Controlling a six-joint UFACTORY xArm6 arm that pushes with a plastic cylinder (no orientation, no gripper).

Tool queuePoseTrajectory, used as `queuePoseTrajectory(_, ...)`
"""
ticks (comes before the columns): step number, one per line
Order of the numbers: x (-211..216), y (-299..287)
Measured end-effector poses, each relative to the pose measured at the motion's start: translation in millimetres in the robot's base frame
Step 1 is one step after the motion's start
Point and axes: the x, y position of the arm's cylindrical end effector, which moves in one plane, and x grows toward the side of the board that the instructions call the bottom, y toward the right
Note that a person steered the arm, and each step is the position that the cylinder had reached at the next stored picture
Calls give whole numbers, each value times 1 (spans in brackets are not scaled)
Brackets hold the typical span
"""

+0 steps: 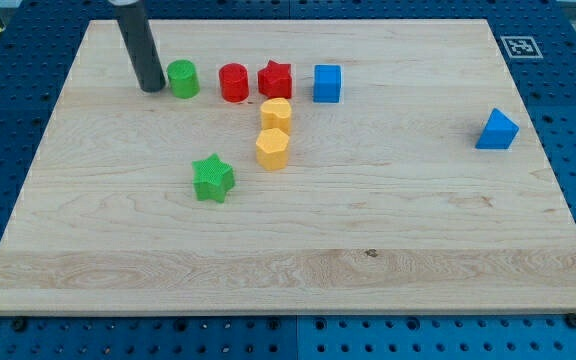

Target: Push the blue triangle slightly left

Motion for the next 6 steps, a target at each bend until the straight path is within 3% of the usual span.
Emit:
queuePoseTrajectory(1,-47,-4)
queuePoseTrajectory(2,-69,45)
queuePoseTrajectory(5,-69,294)
queuePoseTrajectory(6,-47,367)
